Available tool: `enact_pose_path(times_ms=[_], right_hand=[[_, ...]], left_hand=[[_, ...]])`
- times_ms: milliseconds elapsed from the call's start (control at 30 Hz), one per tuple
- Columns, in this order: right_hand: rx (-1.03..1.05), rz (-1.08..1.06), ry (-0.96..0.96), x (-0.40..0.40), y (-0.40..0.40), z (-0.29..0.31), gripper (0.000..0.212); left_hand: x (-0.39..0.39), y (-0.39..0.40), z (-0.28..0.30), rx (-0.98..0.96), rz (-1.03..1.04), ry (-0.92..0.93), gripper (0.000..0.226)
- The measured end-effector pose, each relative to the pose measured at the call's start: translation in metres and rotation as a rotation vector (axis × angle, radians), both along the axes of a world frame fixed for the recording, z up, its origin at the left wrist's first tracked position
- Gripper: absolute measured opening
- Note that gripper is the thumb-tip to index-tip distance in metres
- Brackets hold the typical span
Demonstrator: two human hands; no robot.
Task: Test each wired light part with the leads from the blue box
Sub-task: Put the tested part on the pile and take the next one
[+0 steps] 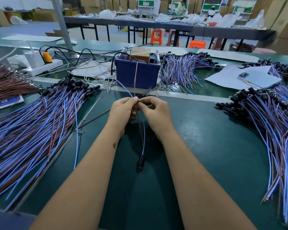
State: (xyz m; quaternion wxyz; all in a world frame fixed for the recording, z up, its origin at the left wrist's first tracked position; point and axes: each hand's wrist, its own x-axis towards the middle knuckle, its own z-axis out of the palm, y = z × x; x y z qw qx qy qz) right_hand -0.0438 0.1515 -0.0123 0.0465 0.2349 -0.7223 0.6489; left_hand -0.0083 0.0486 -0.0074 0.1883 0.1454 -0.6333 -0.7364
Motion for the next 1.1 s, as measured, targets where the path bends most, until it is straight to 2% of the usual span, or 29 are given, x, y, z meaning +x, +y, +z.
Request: enact_pose_path(times_ms=[100, 200, 267, 400, 500, 633, 733, 800, 867, 1000, 1100], right_hand=[[0.027, 0.057, -0.036, 0.001, 0.001, 0.000, 0.023], [0.120, 0.162, 0.007, 0.004, 0.004, -0.001, 0.043], [0.065, 0.275, -0.028, 0.005, 0.004, 0.000, 0.050], [-0.133, 0.315, -0.121, 0.006, 0.004, 0.002, 0.019], [-0.250, 0.152, -0.239, 0.003, 0.006, 0.002, 0.021], [-0.365, 0.003, -0.383, 0.000, 0.019, 0.009, 0.033], [-0.479, -0.043, -0.442, -0.003, 0.045, 0.017, 0.033], [-0.418, -0.097, -0.406, -0.009, 0.071, 0.023, 0.032], [-0.325, -0.137, -0.364, -0.017, 0.103, 0.030, 0.034], [-0.027, -0.225, -0.315, -0.031, 0.179, 0.046, 0.035], [0.206, -0.363, -0.239, -0.036, 0.231, 0.056, 0.035]], left_hand=[[0.000, -0.005, -0.001, 0.087, 0.053, 0.031, 0.021], [0.000, -0.007, 0.000, 0.212, 0.081, 0.078, 0.021], [0.000, -0.010, 0.000, 0.277, 0.094, 0.112, 0.021], [0.001, -0.011, -0.001, 0.324, 0.114, 0.140, 0.017], [0.007, -0.006, -0.001, 0.195, 0.100, 0.186, 0.014], [0.018, 0.014, -0.004, -0.283, 0.028, 0.293, 0.015], [0.019, 0.047, -0.005, -0.500, -0.094, 0.388, 0.016], [0.016, 0.073, -0.005, -0.721, -0.156, 0.483, 0.011], [0.010, 0.104, -0.003, -0.841, -0.205, 0.541, 0.010], [0.008, 0.171, 0.002, -0.836, -0.321, 0.506, 0.023], [0.009, 0.212, 0.005, -0.828, -0.457, 0.489, 0.024]])
